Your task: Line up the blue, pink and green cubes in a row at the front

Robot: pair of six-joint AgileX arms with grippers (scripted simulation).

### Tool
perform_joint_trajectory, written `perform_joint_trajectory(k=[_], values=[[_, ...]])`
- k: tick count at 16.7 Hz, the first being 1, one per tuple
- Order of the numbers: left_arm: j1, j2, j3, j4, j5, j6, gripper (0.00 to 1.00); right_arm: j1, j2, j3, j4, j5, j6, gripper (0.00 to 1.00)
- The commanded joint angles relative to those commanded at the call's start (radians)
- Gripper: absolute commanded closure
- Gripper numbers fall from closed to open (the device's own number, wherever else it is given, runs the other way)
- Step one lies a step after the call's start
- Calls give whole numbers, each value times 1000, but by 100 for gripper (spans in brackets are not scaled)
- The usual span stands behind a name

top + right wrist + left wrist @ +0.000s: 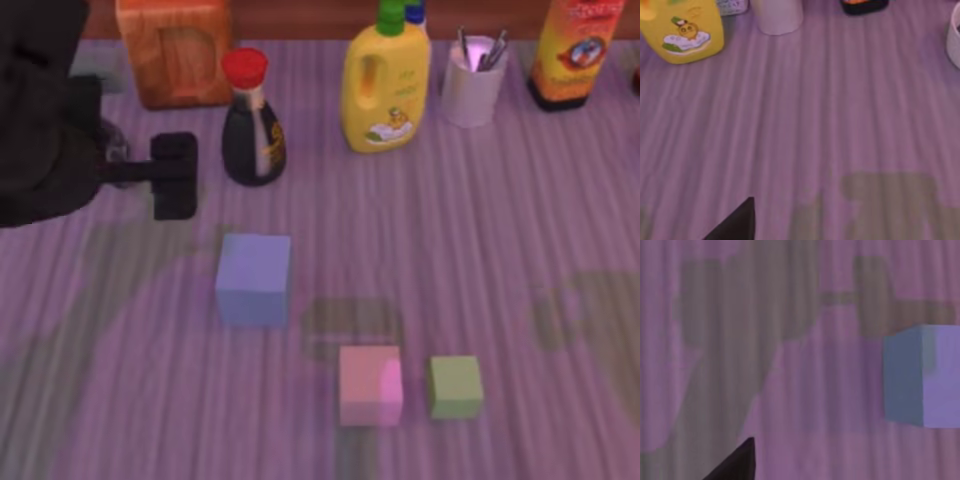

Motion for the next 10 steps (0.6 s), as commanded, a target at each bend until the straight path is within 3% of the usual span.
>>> perform_joint_trajectory(k=[5, 10], values=[[-105, 417, 340, -241, 2, -92, 0, -169, -345, -316, 247, -66, -156, 0], [-171, 665, 573, -380, 3, -151, 0, -265, -549, -483, 424, -143, -237, 0]])
